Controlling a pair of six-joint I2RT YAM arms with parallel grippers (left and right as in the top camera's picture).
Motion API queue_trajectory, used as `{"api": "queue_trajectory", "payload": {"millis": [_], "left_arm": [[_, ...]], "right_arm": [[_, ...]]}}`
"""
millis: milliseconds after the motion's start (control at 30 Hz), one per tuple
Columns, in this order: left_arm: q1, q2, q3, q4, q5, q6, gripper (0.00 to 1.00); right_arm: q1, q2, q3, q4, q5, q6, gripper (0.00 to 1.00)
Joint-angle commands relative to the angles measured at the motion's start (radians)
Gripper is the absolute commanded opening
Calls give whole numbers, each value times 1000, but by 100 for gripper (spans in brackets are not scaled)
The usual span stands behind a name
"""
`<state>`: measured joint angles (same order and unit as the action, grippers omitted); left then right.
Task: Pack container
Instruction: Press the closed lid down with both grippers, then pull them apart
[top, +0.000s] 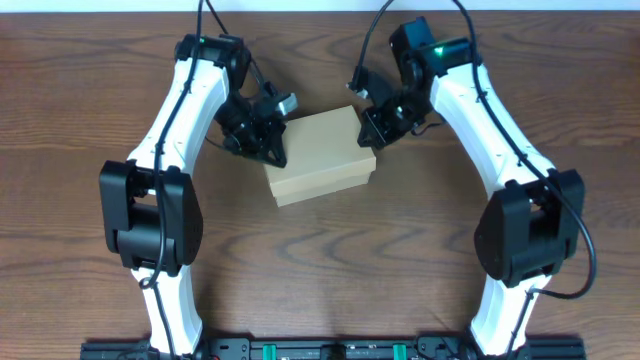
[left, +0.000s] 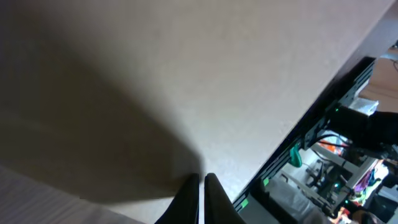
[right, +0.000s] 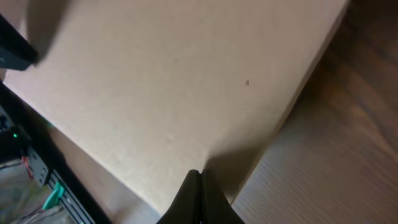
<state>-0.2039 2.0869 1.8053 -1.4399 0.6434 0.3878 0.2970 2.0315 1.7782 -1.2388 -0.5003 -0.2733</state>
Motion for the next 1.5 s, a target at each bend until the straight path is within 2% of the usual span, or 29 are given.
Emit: {"api": "queue_trajectory", "payload": {"millis": [0,367,533,733,867,1067,1233,1333,1467], "left_arm": [[1,-27,-25,3,-19,-6,6],[0,-27,-217,119,-21,-11,6],[3,-39,-230,141,-1,-30,6],[53,-239,-213,253,-6,-92,6],[141,-411,-214,314,-75,-157,6],[279,-472,-307,336,-69,-171,6],[351,-472,-586,532,74,-248,6],[352,-472,-729,691,103,-356,6],[333,-472,-834,897,108,-502,6]], "right_arm": [[14,-23,-46,21,-12,4,2],[38,-23,-139,77,21,11,1],[37,-26,-131,75,21,29,2],[23,-122,-91,92,23,45,1],[-7,-195,-91,135,84,105,2],[-61,-197,-111,145,90,142,2],[-106,-197,-178,183,93,203,1],[-116,-197,-249,227,92,232,2],[-112,-197,-342,296,76,254,1]]}}
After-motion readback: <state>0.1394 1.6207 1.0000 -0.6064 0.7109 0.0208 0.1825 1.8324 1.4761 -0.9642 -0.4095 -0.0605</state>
